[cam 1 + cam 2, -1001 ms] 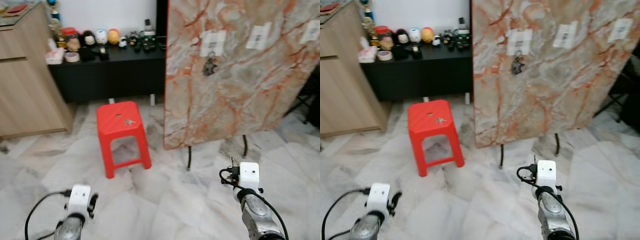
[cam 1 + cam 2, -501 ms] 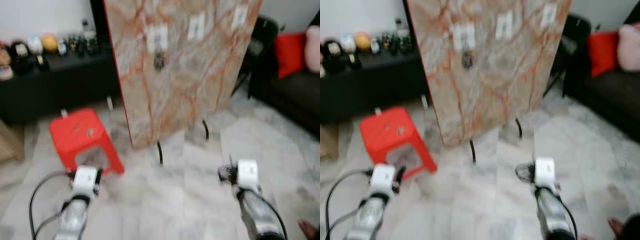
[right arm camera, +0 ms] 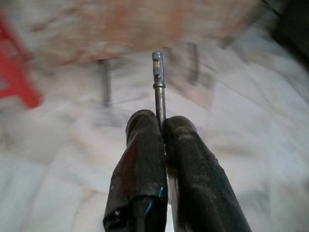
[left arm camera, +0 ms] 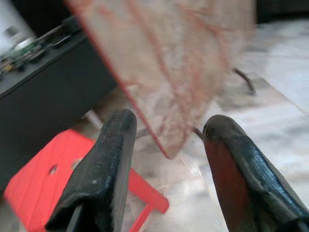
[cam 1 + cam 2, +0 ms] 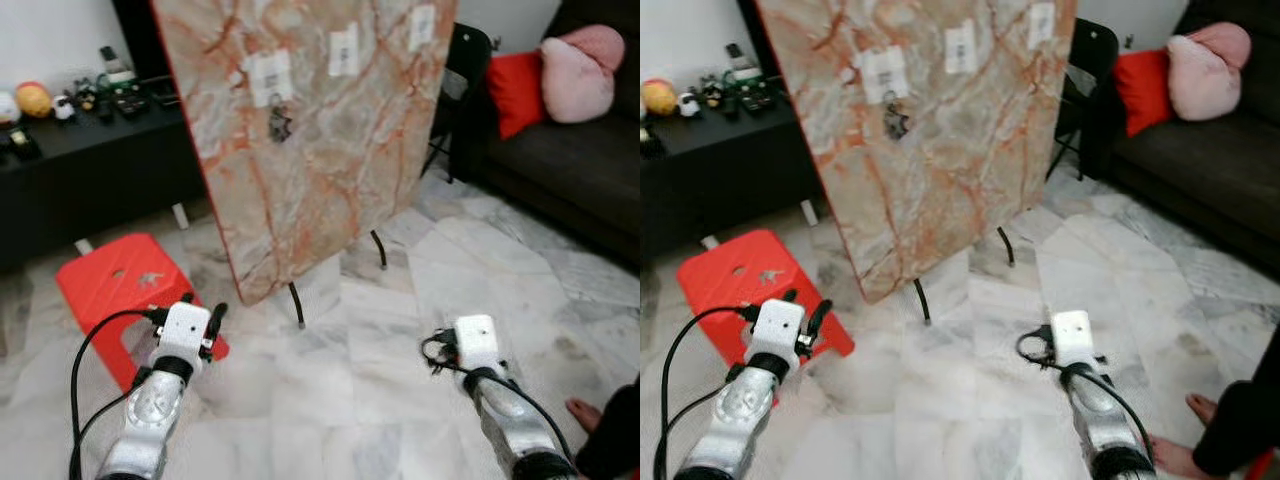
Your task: Hang keys on a hook
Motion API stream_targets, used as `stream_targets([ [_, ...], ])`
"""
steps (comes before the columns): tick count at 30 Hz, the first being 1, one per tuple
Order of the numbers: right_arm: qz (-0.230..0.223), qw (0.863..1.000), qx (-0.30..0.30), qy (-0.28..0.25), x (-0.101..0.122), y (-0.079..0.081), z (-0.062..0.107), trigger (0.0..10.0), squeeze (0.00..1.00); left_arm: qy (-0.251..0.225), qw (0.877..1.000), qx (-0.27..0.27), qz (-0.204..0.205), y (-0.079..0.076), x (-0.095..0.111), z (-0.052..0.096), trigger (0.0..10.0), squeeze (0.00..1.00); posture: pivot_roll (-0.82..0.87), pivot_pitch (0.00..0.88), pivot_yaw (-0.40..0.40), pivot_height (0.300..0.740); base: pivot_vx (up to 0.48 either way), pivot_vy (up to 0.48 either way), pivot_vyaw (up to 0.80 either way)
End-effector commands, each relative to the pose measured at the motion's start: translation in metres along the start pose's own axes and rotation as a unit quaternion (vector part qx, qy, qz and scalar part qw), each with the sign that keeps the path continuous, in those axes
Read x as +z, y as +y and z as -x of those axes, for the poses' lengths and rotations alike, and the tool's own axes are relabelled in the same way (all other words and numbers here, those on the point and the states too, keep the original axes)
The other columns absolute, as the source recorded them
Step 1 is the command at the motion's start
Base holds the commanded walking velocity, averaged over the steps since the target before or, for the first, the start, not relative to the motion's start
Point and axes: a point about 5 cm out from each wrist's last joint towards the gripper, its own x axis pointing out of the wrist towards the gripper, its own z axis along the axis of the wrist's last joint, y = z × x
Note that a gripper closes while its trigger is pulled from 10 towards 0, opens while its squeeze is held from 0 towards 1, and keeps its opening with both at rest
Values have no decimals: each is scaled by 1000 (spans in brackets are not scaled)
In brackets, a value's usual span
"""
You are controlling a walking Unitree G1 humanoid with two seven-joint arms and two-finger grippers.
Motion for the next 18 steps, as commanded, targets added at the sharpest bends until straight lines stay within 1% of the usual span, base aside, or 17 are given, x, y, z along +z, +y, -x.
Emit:
stream_targets([
  [1,51,998,23,15,3,-7,1,10000,0,-26,997,-58,-34,-11,13,-3,10000,0,37,0,-7,740,0,0,0],
  [2,69,997,34,15,6,-9,1,10000,0,-34,995,-81,-48,-14,17,-4,10000,0,41,0,-10,740,0,0,0],
  [3,91,994,55,9,15,-11,0,10000,0,-47,989,-120,-71,-18,24,-5,10000,0,42,0,-13,740,0,0,0],
  [5,104,992,69,7,21,-11,-1,10000,0,-54,985,-140,-88,-21,28,-6,10000,0,38,0,-13,740,0,0,0],
  [6,126,988,85,7,24,-10,-2,10000,0,-59,979,-161,-107,-24,31,-7,10000,0,37,0,-13,740,0,0,0],
  [7,126,988,85,7,24,-10,-2,10000,0,-59,979,-161,-107,-24,31,-7,10000,0,37,0,-13,740,0,0,0],
  [8,139,986,95,8,26,-9,-2,10000,0,-59,976,-173,-116,-25,32,-7,10000,0,35,0,-13,740,0,0,0],
  [9,170,978,117,9,30,-6,-2,10000,0,-60,966,-208,-140,-31,33,-8,10000,0,34,0,-11,740,0,0,0],
  [10,177,976,123,10,31,-5,-2,10000,0,-60,963,-217,-146,-33,34,-8,10000,0,33,0,-11,740,0,0,0],
  [11,191,972,140,3,36,-3,-2,10000,0,-64,954,-245,-159,-39,36,-8,10000,0,30,0,-11,740,0,0,0],
  [12,191,972,140,3,36,-3,-2,10000,0,-64,954,-245,-159,-39,36,-8,10000,0,30,0,-11,740,0,0,0],
  [13,197,968,152,-2,39,-1,-1,10000,0,-67,950,-258,-165,-42,37,-8,10000,0,29,0,-10,740,0,0,0],
  [14,197,968,152,-2,39,-1,-1,10000,0,-67,950,-258,-165,-42,37,-8,10000,0,29,0,-10,740,0,0,0],
  [18,237,952,195,-8,46,4,2,10000,0,-79,936,-288,-186,-53,41,-9,10000,0,21,0,-3,740,0,0,0],
])
